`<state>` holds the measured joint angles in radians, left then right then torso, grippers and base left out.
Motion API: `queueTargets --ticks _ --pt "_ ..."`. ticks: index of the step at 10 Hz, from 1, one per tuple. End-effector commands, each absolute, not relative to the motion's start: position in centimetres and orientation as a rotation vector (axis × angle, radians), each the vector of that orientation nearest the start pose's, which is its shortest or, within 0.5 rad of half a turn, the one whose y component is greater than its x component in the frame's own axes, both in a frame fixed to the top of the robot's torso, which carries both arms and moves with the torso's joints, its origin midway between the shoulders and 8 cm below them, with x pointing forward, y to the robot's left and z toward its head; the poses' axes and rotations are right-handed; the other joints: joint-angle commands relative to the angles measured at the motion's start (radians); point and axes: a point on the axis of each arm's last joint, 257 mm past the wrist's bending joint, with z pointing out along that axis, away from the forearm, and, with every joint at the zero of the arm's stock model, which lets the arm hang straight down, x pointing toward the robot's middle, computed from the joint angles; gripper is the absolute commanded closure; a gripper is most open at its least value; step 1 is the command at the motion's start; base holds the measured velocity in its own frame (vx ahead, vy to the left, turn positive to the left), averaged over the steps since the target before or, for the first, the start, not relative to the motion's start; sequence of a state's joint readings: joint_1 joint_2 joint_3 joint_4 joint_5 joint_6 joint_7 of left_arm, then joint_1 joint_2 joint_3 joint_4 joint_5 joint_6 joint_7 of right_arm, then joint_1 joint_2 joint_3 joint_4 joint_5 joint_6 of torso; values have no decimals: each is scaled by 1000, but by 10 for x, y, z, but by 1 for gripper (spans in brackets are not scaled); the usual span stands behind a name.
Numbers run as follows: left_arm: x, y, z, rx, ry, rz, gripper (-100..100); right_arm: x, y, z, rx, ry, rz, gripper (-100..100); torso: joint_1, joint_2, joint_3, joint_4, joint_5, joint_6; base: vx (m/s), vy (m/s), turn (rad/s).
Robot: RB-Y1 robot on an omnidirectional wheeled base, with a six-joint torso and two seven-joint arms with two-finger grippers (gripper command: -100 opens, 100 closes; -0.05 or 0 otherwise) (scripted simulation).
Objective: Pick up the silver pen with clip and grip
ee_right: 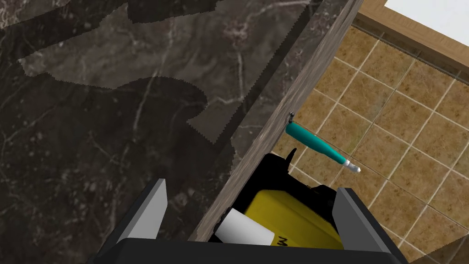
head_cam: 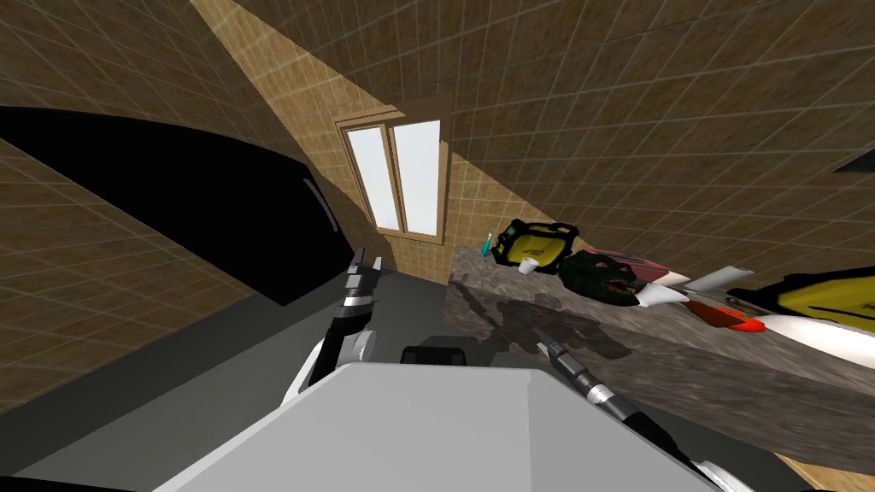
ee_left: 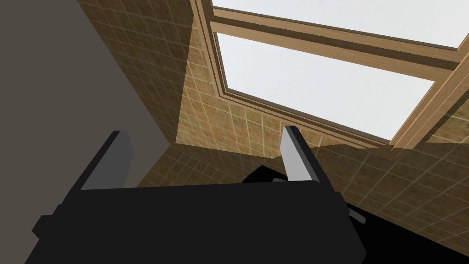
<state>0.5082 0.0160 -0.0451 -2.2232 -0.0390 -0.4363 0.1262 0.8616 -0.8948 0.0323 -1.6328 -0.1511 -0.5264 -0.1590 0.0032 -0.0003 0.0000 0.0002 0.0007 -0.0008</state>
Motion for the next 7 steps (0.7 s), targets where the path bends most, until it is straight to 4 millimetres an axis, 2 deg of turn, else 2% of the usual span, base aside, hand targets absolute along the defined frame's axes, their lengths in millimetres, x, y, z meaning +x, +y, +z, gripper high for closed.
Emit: queueTargets --ticks 1,2,3,4,5,6,7 --pt "366 263 -18 -787 702 -1403 0 223 -468 -335 981 1844 778 -100 0 0 0 0 0 0 3 52 63" --pt "366 263 -18 -787 702 -1403 0 206 -484 -346 1015 1891 725 -100 0 0 0 0 0 1 8 59 136" --pt "366 263 -18 -787 702 -1403 0 206 -489 -345 997 1913 708 -100 0 -1 0 0 0 0 11 53 69" --pt "366 263 -18 -787 702 -1403 0 187 -508 -356 1036 1957 644 -100 0 -1 0 0 0 0 28 72 154" --pt "366 263 -18 -787 702 -1403 0 189 -512 -353 1011 1977 635 -100 1 -2 -1 0 0 0 20 59 76" --pt "366 263 -18 -787 702 -1403 0 171 -531 -362 1047 2018 568 -100 1 -1 -1 0 0 0 34 70 150" --pt "366 263 -18 -787 702 -1403 0 174 -535 -358 1022 2038 559 -100 1 -2 -1 0 0 0 28 50 92"
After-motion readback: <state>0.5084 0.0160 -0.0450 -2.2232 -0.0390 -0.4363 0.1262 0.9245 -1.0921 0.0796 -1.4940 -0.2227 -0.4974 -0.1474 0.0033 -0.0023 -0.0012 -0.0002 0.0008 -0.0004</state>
